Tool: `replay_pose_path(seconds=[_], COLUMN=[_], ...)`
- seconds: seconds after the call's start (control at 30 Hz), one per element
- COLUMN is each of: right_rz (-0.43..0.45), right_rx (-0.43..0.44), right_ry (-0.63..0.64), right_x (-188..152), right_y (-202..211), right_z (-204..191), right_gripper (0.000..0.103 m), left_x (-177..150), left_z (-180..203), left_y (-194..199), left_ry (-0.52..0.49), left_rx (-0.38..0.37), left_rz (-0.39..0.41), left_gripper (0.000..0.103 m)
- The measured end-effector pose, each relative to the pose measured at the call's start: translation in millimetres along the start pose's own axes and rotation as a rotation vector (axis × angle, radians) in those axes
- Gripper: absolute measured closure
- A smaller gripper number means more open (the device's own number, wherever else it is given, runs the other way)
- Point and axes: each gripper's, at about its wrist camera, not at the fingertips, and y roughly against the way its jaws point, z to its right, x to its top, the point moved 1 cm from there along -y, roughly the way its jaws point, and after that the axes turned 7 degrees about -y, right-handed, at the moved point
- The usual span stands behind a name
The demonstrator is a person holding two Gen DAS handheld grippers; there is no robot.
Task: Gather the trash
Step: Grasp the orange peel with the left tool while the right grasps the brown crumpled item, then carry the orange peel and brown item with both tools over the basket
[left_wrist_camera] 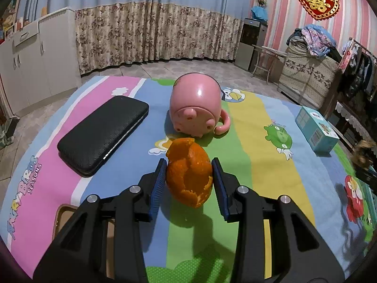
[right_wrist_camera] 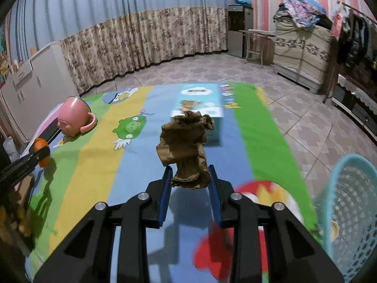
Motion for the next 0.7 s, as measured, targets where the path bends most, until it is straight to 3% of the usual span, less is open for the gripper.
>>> replay_pose_path(seconds=[0.13,0.37,0.7], right_rz=[0.046,0.104,0.163], right_rx=[-0.024,-0.093,-0.223], right_ry=[-0.031,-0.143,-0.275], right_x=[-3,-15,-43], right_y=[42,93,113], right_z=[41,120,207], right_gripper=[0.073,0.073,0.072], left_x=[1,5,13], left_z=[13,46,131], left_y=[10,35,60], left_ry=[-0.041,-0.058,-0.126], left_rx=[0.022,-0.032,-0.137], left_rz=[0.01,0.034,0.073], left_gripper=[0.065,0.065,0.065])
